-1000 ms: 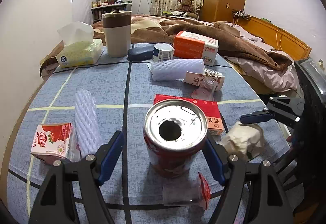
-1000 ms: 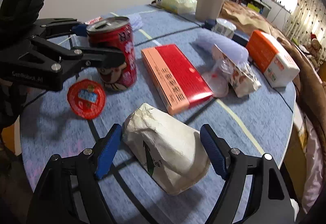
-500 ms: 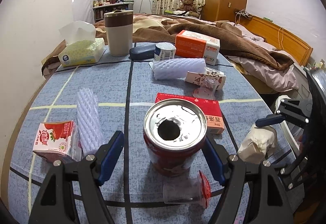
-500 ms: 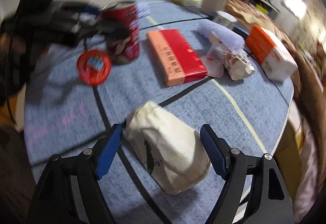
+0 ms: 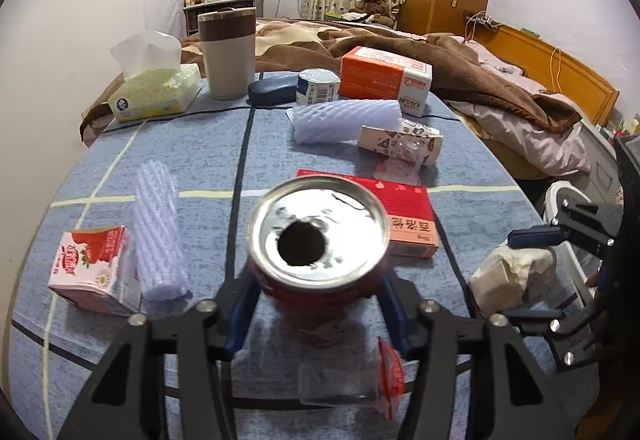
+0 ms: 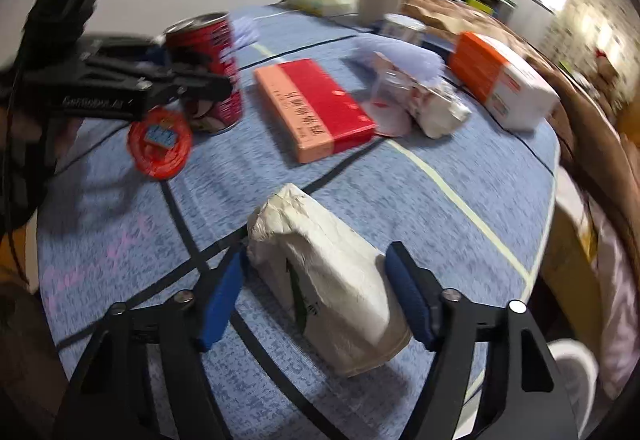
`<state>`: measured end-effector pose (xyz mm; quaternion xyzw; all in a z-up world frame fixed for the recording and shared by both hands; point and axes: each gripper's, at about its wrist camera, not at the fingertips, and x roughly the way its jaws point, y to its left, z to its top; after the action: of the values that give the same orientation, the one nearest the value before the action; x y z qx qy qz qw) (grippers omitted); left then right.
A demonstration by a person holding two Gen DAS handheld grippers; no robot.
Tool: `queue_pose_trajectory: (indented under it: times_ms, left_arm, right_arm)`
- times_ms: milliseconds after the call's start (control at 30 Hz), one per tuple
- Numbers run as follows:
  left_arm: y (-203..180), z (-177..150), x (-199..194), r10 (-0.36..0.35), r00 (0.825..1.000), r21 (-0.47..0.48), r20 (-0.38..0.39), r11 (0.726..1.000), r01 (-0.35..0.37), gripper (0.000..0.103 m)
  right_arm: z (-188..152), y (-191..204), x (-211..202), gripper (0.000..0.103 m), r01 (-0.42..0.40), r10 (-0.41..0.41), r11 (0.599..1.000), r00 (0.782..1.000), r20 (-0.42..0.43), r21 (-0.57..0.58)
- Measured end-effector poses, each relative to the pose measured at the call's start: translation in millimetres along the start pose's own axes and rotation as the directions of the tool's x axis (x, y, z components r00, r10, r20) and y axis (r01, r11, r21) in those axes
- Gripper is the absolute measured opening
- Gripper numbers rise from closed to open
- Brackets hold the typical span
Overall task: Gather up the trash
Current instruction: 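Grasp the red soda can with the left tool while the right tool grasps the paper cup, then carry the red soda can and crumpled paper cup over the wastebasket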
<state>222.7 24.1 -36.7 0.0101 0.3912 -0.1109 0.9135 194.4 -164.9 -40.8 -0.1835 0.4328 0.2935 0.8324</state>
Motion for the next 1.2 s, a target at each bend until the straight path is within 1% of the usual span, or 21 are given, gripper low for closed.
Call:
queue_pose_trajectory:
  times_ms: [33, 67, 100, 300, 600, 700, 800, 967, 1000, 1067, 1200]
  left_arm:
    - [-1.7, -0.4, -0.5, 0.008, 1.000, 0.003, 0.002, 1.000, -0.008, 0.055]
    - [-3.4, -0.9, -1.0, 0.014, 1.000, 0.008, 0.007, 1.000, -0.014, 0.055]
    - [-4.5, -1.5, -1.2, 0.018, 1.000, 0.011, 0.011, 1.000, -0.018, 0.055]
    - [-5.4, -2.9, -6.1, 0.024, 1.000, 0.010, 0.020, 1.000, -0.024, 0.054]
    - [-15.7, -1.6, -23.7, 0.027, 0.998, 0.030, 0.062, 0.999, -0.028, 0.054]
    - [-22.2, 1.6, -33.0, 0.022, 0.997, 0.041, 0.080, 0.999, -0.025, 0.054]
    - [-31.5, 5.1, -43.4, 0.013, 0.995, 0.061, 0.103, 0.998, -0.019, 0.054]
    - [-53.3, 9.3, -58.8, -0.019, 0.991, 0.106, 0.134, 0.994, 0.004, 0.054]
    - [-57.7, 9.8, -61.2, -0.028, 0.990, 0.111, 0.139, 0.994, 0.013, 0.054]
    - [-68.5, 10.7, -66.1, -0.047, 0.988, 0.127, 0.147, 0.992, 0.028, 0.054]
    - [-93.5, 12.7, -73.6, -0.086, 0.984, 0.163, 0.157, 0.985, 0.060, 0.054]
  right_arm:
    - [-1.6, -0.5, -1.6, 0.066, 0.005, -0.006, 1.000, 1.000, 0.010, 0.025]
    - [-1.8, 0.0, -2.7, 0.058, 0.007, -0.008, 0.999, 1.000, 0.019, 0.038]
    - [-1.9, 1.1, -4.5, 0.054, 0.017, -0.018, 0.999, 0.999, 0.034, 0.049]
    - [-5.6, 1.8, -17.4, 0.044, 0.067, -0.078, 0.991, 0.992, 0.097, 0.114]
    - [-15.0, -5.6, -34.9, 0.042, 0.086, -0.121, 0.973, 0.981, 0.153, 0.216]
    - [-16.6, -5.3, -47.8, 0.042, 0.096, -0.146, 0.964, 0.971, 0.190, 0.247]
    - [-18.1, -6.5, -59.2, 0.042, 0.107, -0.170, 0.953, 0.963, 0.209, 0.283]
    - [-24.0, -12.4, -82.1, 0.042, 0.116, -0.208, 0.934, 0.946, 0.249, 0.338]
    - [-26.7, -14.4, -88.1, 0.042, 0.129, -0.228, 0.926, 0.940, 0.254, 0.355]
    - [-30.9, -17.9, -94.8, 0.042, 0.135, -0.242, 0.917, 0.936, 0.256, 0.376]
    - [-46.6, -25.1, -115.5, 0.042, 0.164, -0.295, 0.889, 0.918, 0.263, 0.427]
